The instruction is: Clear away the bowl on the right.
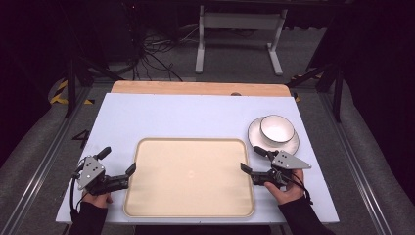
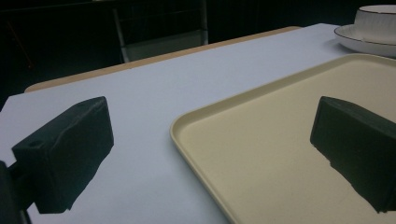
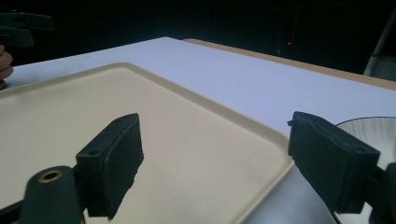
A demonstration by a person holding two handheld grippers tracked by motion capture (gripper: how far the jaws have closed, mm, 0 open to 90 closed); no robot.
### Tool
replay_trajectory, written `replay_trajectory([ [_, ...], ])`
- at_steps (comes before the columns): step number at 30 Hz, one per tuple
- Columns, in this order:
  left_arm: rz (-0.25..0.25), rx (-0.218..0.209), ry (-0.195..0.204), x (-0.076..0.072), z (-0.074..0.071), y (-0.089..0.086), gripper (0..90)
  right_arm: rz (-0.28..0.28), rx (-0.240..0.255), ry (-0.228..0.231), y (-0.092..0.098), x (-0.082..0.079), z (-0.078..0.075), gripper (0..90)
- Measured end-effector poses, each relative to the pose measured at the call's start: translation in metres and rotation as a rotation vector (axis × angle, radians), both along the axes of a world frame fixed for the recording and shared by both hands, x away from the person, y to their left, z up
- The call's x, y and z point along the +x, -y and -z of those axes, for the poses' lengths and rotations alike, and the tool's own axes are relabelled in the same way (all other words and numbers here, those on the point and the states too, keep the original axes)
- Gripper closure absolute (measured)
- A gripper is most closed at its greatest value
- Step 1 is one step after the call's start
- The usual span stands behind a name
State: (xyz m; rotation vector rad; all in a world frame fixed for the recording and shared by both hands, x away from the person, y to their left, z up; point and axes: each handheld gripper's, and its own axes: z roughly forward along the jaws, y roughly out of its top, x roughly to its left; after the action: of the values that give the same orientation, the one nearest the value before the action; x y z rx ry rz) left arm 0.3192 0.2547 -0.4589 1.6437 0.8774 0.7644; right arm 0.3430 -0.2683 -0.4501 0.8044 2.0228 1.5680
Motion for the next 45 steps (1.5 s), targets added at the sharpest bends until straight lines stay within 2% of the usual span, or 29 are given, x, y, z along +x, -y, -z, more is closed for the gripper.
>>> replay_trajectory([
  [21, 0.002, 0.001, -0.001, 0.000, 0.000, 0.000, 0.1, -0.007, -0.004, -0.002, -0.001, -0.001, -0.001, 16.0],
  [25, 0.002, 0.005, -0.002, 0.000, 0.000, 0.000, 0.1, -0.002, -0.030, 0.003, -0.004, -0.002, -0.002, 15.9],
  [32, 0.000, 0.008, -0.002, 0.000, 0.000, 0.000, 0.1, -0.020, -0.061, 0.018, -0.013, -0.003, -0.011, 15.9],
  [45, 0.005, 0.010, 0.000, 0.000, 0.000, 0.000, 0.1, -0.038, -0.037, 0.042, -0.017, -0.005, -0.033, 15.1],
])
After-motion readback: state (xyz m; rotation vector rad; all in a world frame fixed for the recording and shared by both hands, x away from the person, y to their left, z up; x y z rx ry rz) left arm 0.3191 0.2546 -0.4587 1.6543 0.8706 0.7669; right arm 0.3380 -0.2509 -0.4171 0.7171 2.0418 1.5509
